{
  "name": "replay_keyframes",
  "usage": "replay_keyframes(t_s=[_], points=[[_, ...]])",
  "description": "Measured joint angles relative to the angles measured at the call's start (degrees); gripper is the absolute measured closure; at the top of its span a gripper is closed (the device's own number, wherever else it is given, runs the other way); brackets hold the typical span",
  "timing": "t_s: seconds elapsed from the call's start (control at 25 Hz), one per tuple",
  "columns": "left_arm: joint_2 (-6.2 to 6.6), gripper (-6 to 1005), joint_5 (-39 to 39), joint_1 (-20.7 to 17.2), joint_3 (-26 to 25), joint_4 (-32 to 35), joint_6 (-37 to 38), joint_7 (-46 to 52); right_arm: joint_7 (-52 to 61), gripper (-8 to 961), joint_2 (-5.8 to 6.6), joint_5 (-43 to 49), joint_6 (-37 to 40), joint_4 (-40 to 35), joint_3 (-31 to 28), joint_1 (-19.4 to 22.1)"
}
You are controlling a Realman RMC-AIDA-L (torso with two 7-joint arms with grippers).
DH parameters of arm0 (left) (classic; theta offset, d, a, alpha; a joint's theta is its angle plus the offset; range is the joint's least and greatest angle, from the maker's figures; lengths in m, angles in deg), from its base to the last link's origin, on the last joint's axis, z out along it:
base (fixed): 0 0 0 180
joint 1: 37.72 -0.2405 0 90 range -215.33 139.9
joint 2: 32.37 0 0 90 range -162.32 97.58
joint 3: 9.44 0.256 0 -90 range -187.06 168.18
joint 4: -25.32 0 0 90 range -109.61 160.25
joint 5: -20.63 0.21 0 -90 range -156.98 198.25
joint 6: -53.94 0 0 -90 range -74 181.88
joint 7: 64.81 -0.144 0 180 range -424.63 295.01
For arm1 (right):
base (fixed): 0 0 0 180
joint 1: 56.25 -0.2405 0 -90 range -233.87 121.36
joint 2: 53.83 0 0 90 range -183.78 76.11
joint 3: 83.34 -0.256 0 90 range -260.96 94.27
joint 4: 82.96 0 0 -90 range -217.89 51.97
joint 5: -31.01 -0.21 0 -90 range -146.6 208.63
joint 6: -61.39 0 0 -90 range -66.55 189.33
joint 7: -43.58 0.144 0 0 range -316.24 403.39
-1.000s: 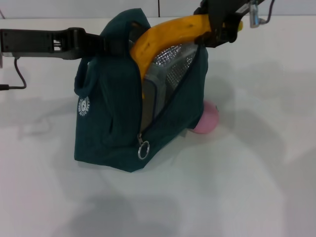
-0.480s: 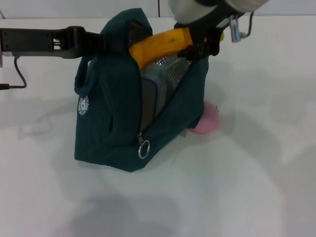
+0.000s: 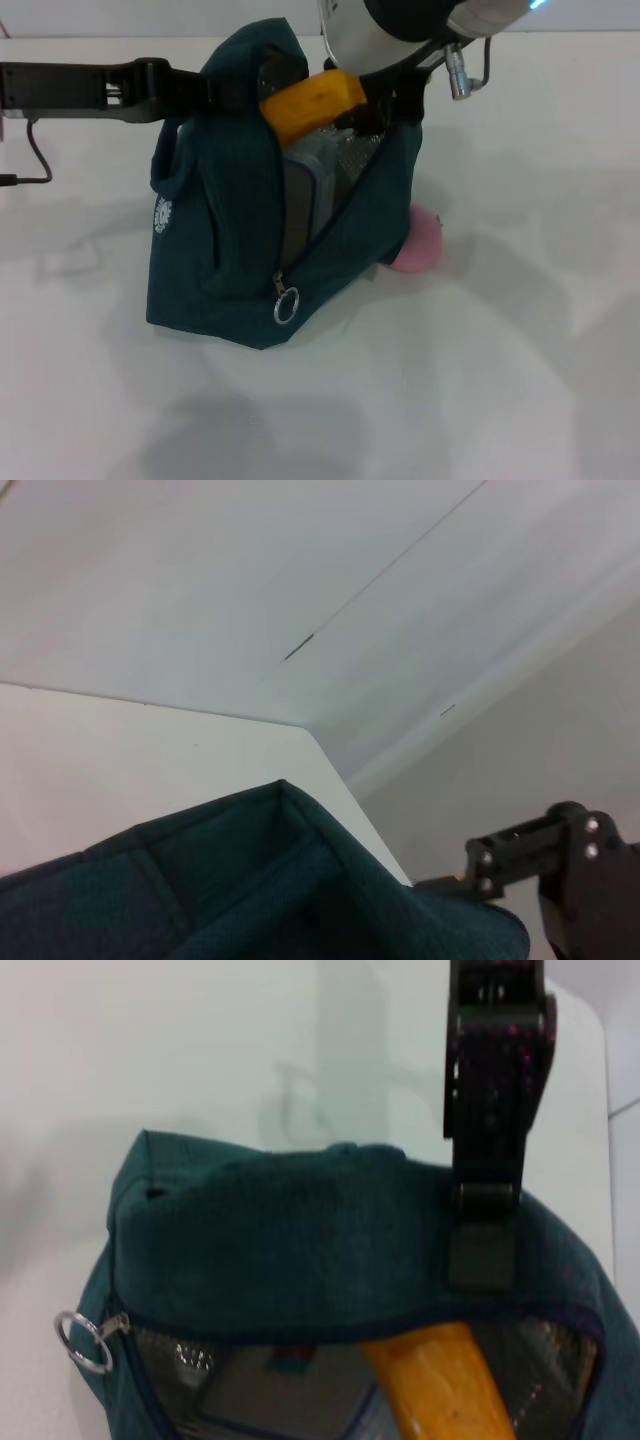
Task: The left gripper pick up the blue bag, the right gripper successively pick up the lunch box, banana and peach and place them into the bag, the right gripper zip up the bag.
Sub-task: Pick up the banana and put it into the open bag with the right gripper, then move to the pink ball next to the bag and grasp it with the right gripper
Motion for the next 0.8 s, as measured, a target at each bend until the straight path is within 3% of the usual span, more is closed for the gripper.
replay_keyframes(t_s=[0.4, 0.56, 0.8], points=[[0.06, 957, 0.2, -0.1, -0.1, 0.0, 0.0, -0.1, -0.6, 340, 0.16, -0.4, 0.3, -4.8, -0.3, 3.0], [0.00, 957, 0.3, -0.1, -0.1, 0.0, 0.0, -0.1, -0.3, 252, 0.24, 0.0, 0.5, -6.6, -1.0, 4.4], [-0.01, 956, 0.2, -0.8, -0.1, 0.0, 0.0, -0.1, 2.2, 129, 0.27, -0.5, 1.9, -11.8, -9.8, 10.8]])
